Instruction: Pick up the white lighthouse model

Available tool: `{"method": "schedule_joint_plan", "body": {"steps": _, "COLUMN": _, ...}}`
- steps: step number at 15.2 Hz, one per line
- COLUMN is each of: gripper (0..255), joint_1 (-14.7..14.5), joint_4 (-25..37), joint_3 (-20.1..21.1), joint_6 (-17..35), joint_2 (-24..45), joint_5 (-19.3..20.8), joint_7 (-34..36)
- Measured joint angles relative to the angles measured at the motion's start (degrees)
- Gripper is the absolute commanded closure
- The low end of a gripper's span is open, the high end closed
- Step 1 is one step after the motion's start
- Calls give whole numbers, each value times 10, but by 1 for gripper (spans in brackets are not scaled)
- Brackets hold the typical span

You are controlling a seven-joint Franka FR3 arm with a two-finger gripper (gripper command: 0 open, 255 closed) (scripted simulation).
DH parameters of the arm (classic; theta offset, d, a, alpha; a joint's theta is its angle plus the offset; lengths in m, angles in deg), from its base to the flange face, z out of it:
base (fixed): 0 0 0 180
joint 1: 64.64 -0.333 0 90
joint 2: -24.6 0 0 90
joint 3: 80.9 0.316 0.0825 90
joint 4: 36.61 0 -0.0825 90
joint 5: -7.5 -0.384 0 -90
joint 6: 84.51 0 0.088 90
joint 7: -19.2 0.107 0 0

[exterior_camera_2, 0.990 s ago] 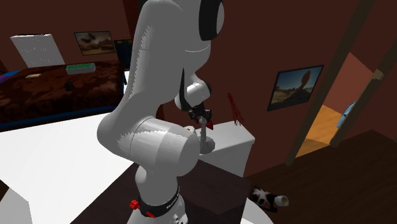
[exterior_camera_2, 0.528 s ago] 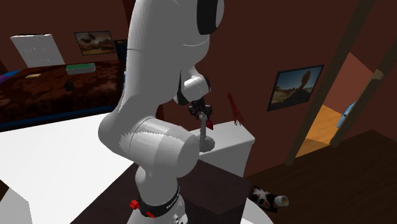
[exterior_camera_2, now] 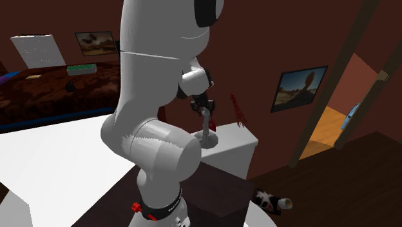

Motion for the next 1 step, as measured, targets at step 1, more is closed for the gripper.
{"method": "schedule_joint_plan", "body": {"steps": 1, "gripper": 255, "joint_1": 1, "joint_4": -1, "joint_3": 2, "joint_6": -2, "joint_2": -4, "joint_5": -4, "joint_7": -3}}
